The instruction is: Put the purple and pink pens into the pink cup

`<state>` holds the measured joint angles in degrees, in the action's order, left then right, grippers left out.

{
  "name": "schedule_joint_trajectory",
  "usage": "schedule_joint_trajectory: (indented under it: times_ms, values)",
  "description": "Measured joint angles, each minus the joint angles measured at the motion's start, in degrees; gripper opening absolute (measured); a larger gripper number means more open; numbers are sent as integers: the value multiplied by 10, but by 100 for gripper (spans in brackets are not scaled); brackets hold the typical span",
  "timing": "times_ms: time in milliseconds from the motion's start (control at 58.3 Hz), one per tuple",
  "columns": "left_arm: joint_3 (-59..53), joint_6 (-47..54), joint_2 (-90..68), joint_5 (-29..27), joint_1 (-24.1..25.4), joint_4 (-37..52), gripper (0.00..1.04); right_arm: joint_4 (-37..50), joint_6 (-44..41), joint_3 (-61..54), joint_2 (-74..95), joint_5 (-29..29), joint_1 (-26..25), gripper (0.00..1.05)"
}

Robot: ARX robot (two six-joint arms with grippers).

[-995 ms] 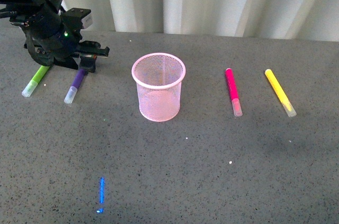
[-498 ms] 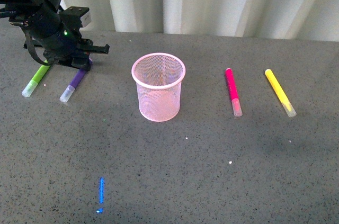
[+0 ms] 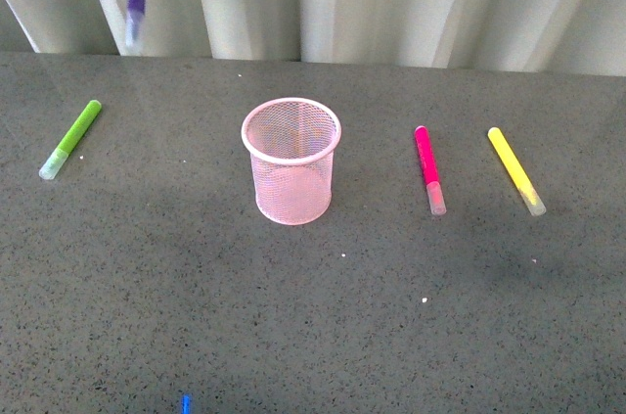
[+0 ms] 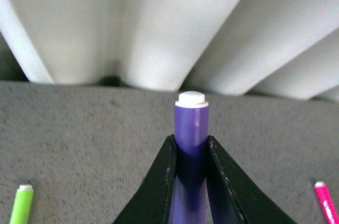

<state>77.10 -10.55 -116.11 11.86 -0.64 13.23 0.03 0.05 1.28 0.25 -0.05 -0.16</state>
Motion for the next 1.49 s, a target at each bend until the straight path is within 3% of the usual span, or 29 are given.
schedule_joint_trajectory:
  times_ms: [275, 532, 961, 1493]
  values:
    - [-189, -57, 105, -41, 3, 247, 13, 0, 0, 0, 0, 0, 0, 98]
    - [-307, -119, 126, -109, -79, 408, 13, 0, 0, 0, 0, 0, 0, 98]
    - [-329, -209, 50, -212, -199, 497, 13, 0, 0, 0, 0, 0, 0, 98]
    - [-330, -253, -33, -239, -215, 559, 13, 0, 0, 0, 0, 0, 0, 98]
